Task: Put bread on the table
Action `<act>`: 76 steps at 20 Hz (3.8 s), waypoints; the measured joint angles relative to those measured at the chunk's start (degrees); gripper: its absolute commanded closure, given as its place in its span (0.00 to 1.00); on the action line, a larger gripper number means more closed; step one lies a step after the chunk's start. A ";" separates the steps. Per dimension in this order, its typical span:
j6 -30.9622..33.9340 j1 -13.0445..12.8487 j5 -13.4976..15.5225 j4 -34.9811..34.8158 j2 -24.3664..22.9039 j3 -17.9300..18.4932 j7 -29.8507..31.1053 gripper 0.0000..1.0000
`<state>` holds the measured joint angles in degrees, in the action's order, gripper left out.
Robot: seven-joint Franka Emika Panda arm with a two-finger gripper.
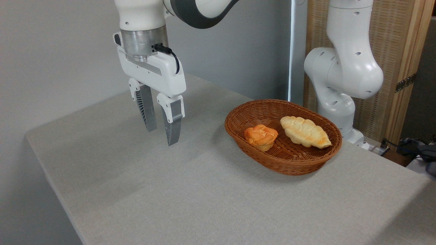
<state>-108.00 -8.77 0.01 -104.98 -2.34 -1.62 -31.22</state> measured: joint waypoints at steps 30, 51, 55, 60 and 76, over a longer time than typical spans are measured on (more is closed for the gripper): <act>5.61 0.29 0.00 -0.16 -0.96 -0.05 0.00 0.00; 17.63 0.51 0.00 -23.58 -21.73 5.21 -27.19 0.00; 17.94 0.52 0.00 -26.00 -22.08 5.46 -37.33 0.00; 17.82 -0.32 0.00 -27.80 -22.09 5.16 -42.81 0.00; 9.58 -5.21 -1.74 -35.07 -22.77 2.69 -42.82 0.00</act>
<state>-98.42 -13.98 -1.74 -140.05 -25.10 1.07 -74.04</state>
